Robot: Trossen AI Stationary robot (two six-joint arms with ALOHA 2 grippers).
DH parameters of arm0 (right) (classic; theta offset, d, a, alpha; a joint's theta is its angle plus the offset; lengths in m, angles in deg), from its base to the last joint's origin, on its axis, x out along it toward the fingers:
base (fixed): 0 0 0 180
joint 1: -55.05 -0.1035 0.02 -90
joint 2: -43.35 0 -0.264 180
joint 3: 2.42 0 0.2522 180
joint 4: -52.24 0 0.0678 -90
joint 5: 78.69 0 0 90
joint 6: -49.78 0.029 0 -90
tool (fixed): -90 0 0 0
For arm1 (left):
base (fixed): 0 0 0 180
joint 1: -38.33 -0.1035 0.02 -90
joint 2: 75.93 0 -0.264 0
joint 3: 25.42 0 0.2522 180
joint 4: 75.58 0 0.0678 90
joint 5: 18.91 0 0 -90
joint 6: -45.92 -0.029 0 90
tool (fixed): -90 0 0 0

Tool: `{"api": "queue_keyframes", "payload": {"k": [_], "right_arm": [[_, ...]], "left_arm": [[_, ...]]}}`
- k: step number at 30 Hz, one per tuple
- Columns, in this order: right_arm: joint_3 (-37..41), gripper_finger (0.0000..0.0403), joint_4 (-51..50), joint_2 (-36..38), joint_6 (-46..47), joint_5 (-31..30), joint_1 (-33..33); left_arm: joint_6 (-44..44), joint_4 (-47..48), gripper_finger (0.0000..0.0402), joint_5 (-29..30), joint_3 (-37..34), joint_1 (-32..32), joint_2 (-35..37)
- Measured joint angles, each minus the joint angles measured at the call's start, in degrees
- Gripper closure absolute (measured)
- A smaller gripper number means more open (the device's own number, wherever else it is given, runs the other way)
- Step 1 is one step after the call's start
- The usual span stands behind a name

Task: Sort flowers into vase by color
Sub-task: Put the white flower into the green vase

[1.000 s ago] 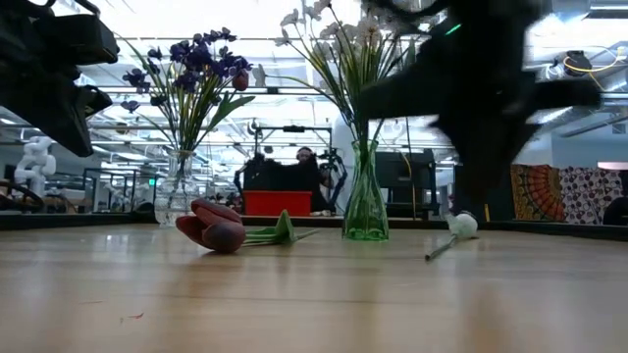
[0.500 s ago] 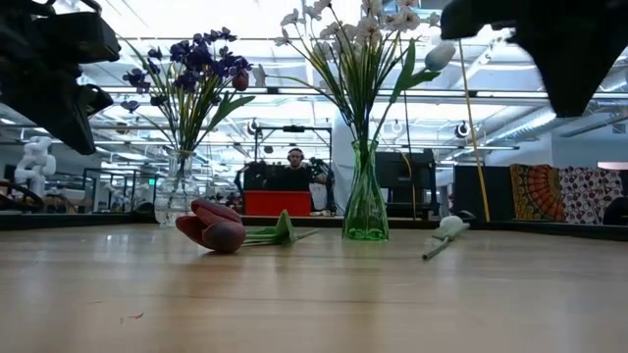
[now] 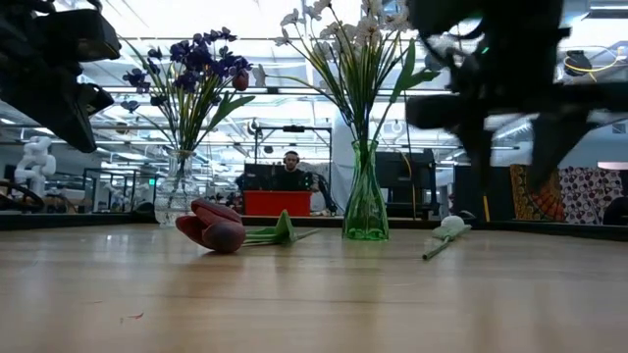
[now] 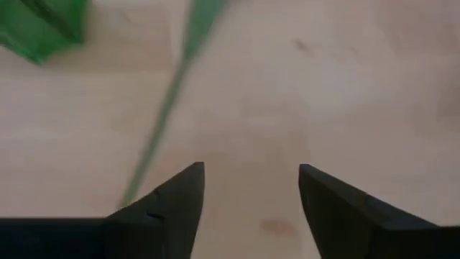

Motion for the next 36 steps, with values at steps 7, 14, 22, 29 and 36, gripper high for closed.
{"api": "queue_keyframes", "payload": {"k": [7,14,22,29,36], "right_arm": [[3.24,0.0174,5.37,0.04,-5.87,-8.48,5.47],[8.96,0.0207,17.58,0.04,-9.36,-8.68,9.97],[14.30,0.0246,23.34,0.05,-4.25,-8.48,11.82],[15.96,0.0352,23.39,0.31,-9.98,-6.83,11.04],[16.09,0.0395,20.93,2.58,-29.07,2.47,6.23]], "left_arm": [[0.05,-0.01,0.0401,-0.24,0.00,0.01,0.00],[0.62,0.01,0.0401,-0.26,0.00,0.00,-0.02],[1.51,0.11,0.0401,-0.26,0.01,0.00,0.00],[3.08,-0.03,0.0401,-0.26,0.00,0.00,-0.01],[7.43,-2.34,0.0401,-0.26,0.00,0.01,-0.02]]}}
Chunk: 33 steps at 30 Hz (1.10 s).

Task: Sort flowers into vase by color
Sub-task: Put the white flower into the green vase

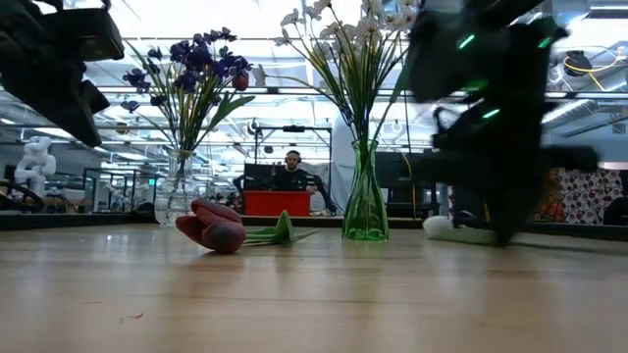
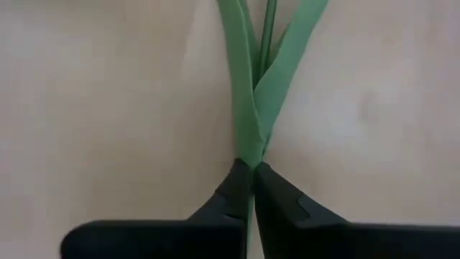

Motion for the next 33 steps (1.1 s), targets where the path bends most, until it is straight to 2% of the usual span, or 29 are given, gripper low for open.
{"api": "queue_keyframes", "payload": {"k": [3,7,9,11,13,16,22,24,26,29,31,33], "right_arm": [[0.15,0.0399,-2.18,2.68,-7.25,8.61,-3.74],[0.14,0.0400,-6.24,7.44,-20.89,15.86,-8.25],[0.13,0.0401,-9.60,9.31,-22.13,18.71,-10.45],[0.15,0.0401,-12.98,10.90,-18.96,18.50,-12.62],[0.15,0.0401,-12.69,12.45,-16.99,15.29,-15.05],[0.15,0.0402,-4.96,13.83,-20.62,6.99,-18.66],[0.13,0.0402,15.50,16.29,-30.52,-14.99,-22.14],[0.11,0.0403,20.02,17.58,-34.09,-22.87,-22.42],[0.25,0.0403,22.33,19.45,-37.88,-28.29,-22.04],[3.78,0.0403,29.34,23.67,-44.50,-30.00,-19.88],[9.09,0.0403,38.17,27.38,-48.67,-26.78,-18.11],[16.12,0.0403,51.35,31.40,-53.24,-21.50,-16.20]], "left_arm": [[0.07,-1.76,0.0401,0.02,0.00,-0.01,-0.02],[0.05,-2.05,0.0401,0.07,0.01,-0.01,0.00],[0.05,-2.07,0.0401,0.07,0.00,-0.01,0.00],[0.05,-2.07,0.0401,0.30,0.00,-0.01,0.00],[0.03,-2.10,0.0401,0.35,0.00,-0.01,0.00],[0.08,-2.28,0.0401,0.37,0.01,-0.01,0.00],[0.02,-6.96,0.0401,1.58,0.00,0.00,0.00],[-0.06,-8.54,0.0401,1.92,0.00,-0.01,-0.02],[-0.06,-9.14,0.0401,2.17,0.00,-0.01,0.00],[-0.04,-9.76,0.0401,2.23,0.00,-0.01,0.00],[-0.04,-9.77,0.0401,2.24,0.00,0.00,0.00],[-0.17,-9.77,0.0401,2.25,0.00,-0.01,0.00]]}}
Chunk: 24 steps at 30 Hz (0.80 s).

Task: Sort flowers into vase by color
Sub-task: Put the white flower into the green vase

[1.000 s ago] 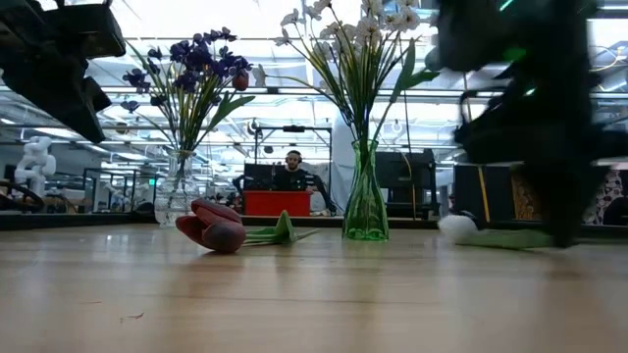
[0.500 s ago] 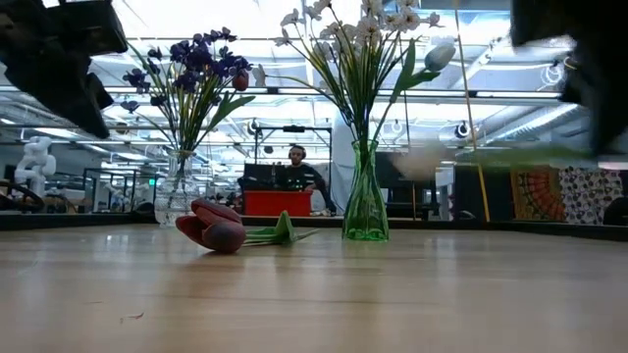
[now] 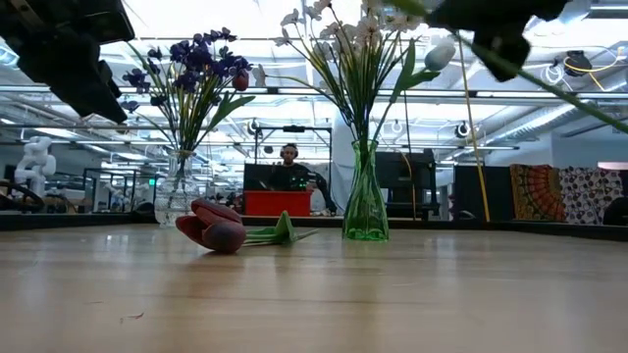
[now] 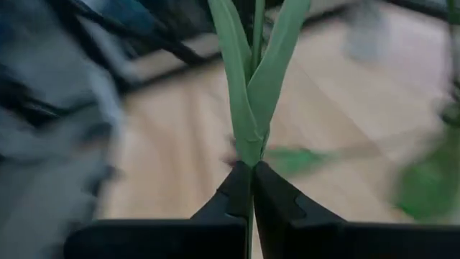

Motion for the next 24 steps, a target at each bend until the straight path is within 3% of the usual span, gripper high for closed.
{"api": "queue_keyframes", "payload": {"k": [4,7,9,13,18,24], "right_arm": [[14.58,0.0403,37.79,5.39,-13.73,8.34,3.72],[22.17,0.0403,63.77,5.44,-26.24,8.43,5.72],[24.29,0.0402,72.50,4.51,-33.07,7.01,7.12],[23.62,0.0402,73.34,3.35,-39.87,6.39,9.22],[18.54,0.0402,75.32,0.60,-55.69,6.24,12.32],[15.38,0.0402,75.24,-2.94,-58.50,6.66,18.42]], "left_arm": [[-0.35,0.07,0.0401,1.13,0.00,0.00,0.00],[-1.16,0.09,0.0401,2.03,0.00,0.00,-0.02],[-2.72,0.02,0.0401,2.19,0.00,0.01,0.00],[-3.28,0.02,0.0401,2.36,0.00,0.00,0.00],[-3.66,0.07,0.0401,2.68,0.00,0.01,0.00],[-6.09,0.09,0.0401,4.12,0.00,0.01,0.00]]}}
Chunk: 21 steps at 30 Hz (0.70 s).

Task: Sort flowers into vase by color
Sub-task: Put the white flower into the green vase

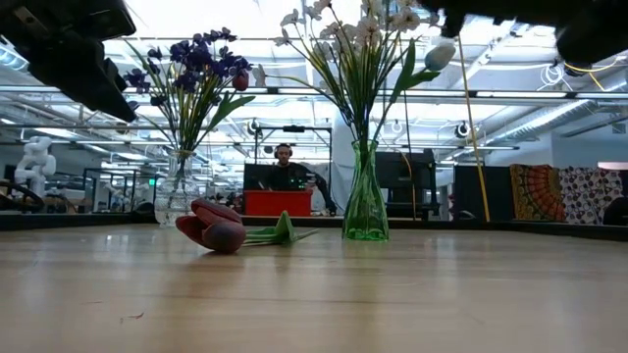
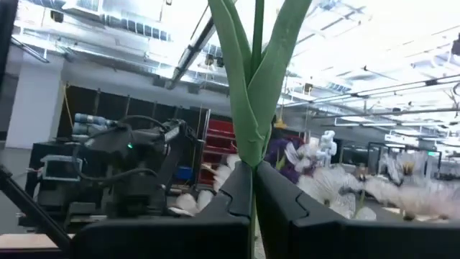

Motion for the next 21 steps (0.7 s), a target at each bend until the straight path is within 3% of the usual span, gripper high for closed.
{"api": "queue_keyframes", "payload": {"k": [7,21], "right_arm": [[0.00,0.0402,5.79,-3.88,2.87,7.12,5.60],[0.00,0.0402,5.70,-10.56,7.38,7.31,8.80]], "left_arm": [[-0.14,0.00,0.0401,1.02,0.00,0.00,0.00],[0.17,0.04,0.0401,1.04,0.00,-0.01,-0.02]]}}
